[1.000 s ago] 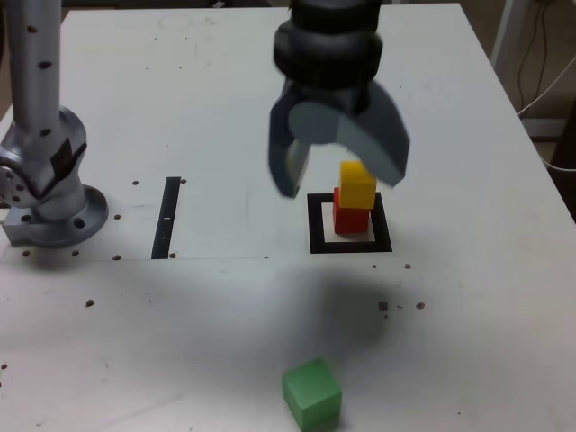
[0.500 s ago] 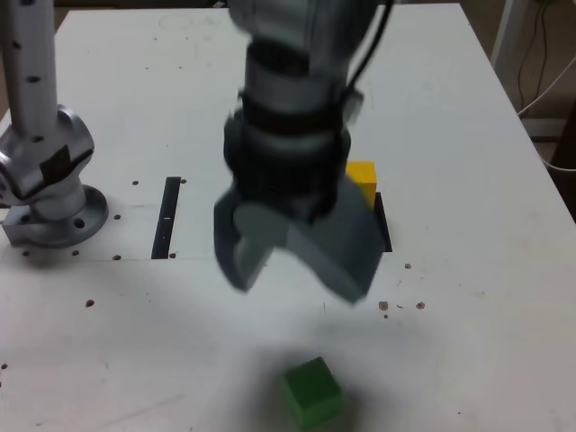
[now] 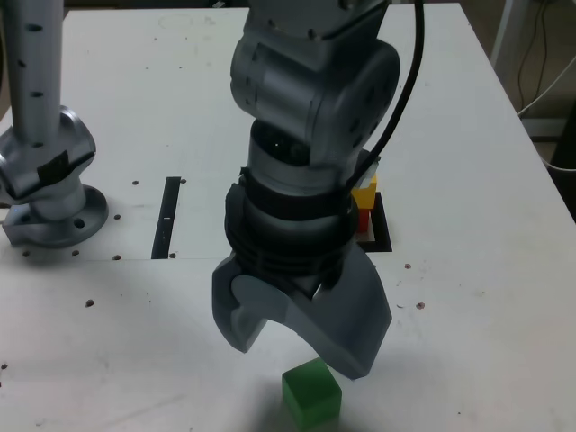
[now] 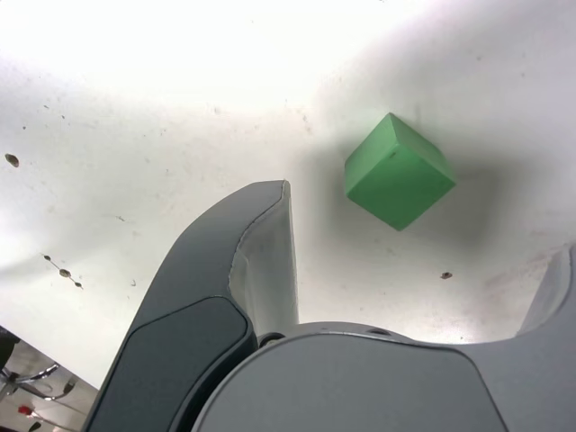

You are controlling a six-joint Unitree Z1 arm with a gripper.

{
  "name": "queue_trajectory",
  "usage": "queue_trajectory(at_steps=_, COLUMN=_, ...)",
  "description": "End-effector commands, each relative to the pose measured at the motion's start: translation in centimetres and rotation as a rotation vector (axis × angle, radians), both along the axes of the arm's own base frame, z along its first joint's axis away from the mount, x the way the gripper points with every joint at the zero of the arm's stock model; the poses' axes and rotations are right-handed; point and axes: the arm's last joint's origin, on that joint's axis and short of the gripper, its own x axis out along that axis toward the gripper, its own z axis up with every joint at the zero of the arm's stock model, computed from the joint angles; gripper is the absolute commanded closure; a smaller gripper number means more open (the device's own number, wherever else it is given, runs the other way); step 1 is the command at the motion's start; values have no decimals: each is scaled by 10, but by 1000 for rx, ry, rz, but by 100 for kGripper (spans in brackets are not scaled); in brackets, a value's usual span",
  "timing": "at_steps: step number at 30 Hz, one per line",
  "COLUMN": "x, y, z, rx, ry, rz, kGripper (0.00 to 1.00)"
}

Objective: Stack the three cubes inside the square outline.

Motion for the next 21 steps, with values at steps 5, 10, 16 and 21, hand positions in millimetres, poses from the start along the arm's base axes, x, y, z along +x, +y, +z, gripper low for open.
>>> queue_trajectory(at_steps=5, x=3, y=-1, z=-2, rx=8, ry=-22, rz=-31, kGripper=1)
queue_trajectory(at_steps=10, x=4, y=-6, z=-3, rx=16, ry=-70, rz=-184, kGripper=1)
queue_trajectory(at_steps=16, x=0, y=-7, z=-9, rx=41, ry=-92, rz=-369, kGripper=1)
queue_trajectory(at_steps=21, x=-3, y=-4, z=-18, rx=61, ry=-84, rz=-409, kGripper=1)
